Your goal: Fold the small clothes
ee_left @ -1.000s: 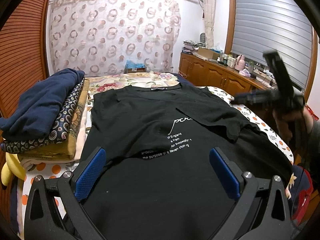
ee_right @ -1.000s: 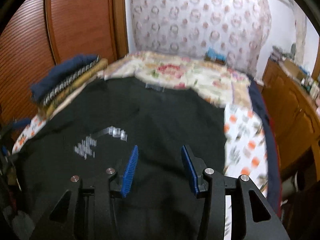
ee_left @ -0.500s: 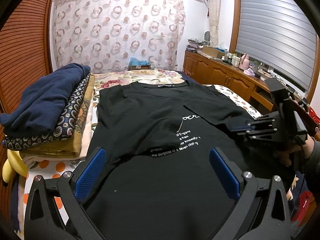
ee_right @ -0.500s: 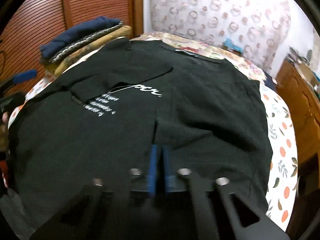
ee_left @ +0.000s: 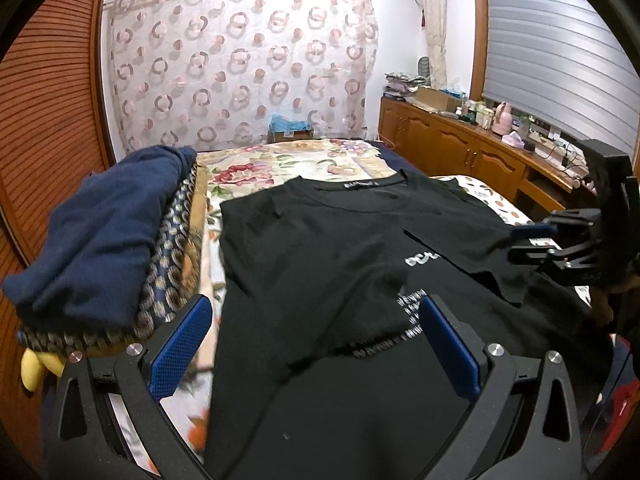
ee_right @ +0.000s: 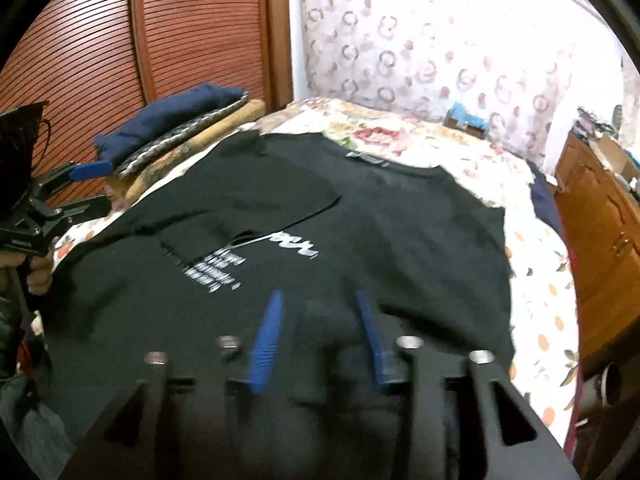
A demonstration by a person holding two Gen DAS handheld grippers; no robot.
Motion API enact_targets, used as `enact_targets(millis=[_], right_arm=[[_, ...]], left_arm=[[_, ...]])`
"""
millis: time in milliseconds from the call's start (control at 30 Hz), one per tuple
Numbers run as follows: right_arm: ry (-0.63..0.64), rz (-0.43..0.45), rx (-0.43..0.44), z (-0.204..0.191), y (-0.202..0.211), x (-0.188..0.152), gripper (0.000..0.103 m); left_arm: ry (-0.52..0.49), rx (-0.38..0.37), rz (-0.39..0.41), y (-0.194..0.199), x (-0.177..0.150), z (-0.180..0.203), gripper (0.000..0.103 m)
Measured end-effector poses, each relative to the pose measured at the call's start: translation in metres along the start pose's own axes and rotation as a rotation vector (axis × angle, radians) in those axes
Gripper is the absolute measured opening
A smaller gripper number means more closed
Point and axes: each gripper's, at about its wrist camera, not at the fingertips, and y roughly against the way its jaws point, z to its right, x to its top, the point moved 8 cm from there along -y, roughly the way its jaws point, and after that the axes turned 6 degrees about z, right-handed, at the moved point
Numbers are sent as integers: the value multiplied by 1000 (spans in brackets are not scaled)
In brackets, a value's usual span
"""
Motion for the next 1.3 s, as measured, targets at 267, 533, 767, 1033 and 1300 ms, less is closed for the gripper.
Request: enact_targets(millis=[267, 533, 767, 1033, 1300], right_arm=[[-37, -5, -98, 52, -38, 9, 61], [-83, -36, -158, 84, -65, 14, 61], [-91, -78, -174, 96, -94, 13, 61], [-100, -85, -143, 99, -103, 10, 61], [-106, -84, -146, 102, -103, 8, 65]], left_arm=[[-12, 14, -12, -23, 27, -12, 103], [-38, 18, -31, -53, 51, -12, 103], [-41, 28, -57, -76, 61, -17, 103], [-53, 48, -110, -101, 67, -24, 100], [-61, 62, -195, -123, 70, -32, 69]])
